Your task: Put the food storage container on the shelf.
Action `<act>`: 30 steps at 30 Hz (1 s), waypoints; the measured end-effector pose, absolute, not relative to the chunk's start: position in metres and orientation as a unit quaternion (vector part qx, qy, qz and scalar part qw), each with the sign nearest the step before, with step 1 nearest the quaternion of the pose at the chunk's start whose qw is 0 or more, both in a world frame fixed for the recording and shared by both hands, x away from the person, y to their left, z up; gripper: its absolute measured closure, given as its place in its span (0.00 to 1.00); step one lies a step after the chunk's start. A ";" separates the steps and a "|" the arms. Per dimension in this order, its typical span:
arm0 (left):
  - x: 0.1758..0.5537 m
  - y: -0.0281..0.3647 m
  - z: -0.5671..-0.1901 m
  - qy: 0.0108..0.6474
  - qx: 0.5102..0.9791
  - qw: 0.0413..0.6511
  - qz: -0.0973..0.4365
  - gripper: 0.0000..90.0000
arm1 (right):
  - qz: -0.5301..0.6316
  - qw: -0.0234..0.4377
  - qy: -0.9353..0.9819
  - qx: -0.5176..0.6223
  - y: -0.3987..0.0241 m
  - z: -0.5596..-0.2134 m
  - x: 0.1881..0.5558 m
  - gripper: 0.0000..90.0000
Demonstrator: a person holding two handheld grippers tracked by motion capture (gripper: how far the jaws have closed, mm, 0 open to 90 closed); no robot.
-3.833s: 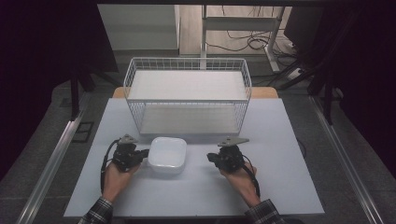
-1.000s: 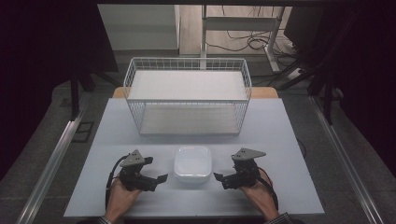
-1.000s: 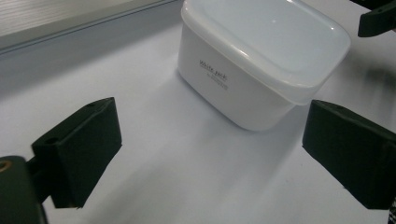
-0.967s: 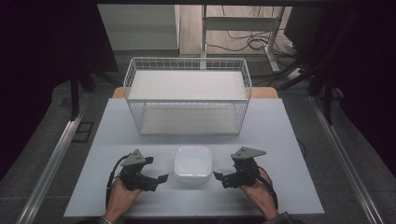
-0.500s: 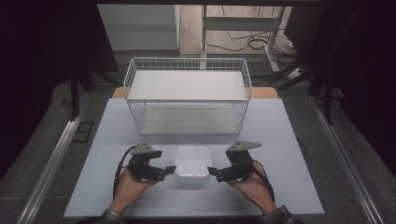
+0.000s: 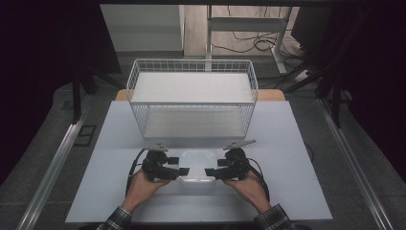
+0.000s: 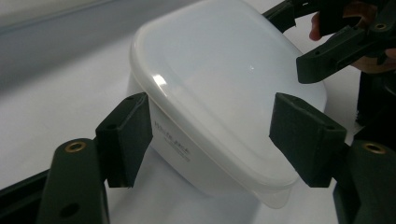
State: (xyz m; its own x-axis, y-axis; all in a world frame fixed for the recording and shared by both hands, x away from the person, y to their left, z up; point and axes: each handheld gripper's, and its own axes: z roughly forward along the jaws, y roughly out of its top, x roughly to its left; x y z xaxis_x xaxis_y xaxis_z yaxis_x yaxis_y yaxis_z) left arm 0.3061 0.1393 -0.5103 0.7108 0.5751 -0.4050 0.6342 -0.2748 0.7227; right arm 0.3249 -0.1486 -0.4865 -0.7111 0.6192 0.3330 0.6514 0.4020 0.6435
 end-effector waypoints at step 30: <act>0.278 0.145 -0.485 0.412 0.764 0.496 0.004 0.90 | -0.441 -0.069 -0.794 -0.413 -0.169 -0.456 0.294 0.85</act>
State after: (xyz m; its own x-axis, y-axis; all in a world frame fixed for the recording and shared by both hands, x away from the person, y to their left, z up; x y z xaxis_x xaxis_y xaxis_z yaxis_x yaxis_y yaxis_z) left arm 0.2776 0.1455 -0.4852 0.6609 0.6339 -0.4018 0.6252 -0.1687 0.7620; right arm 0.2938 -0.1691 -0.4564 -0.6499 0.7161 0.2546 0.5948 0.2707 0.7569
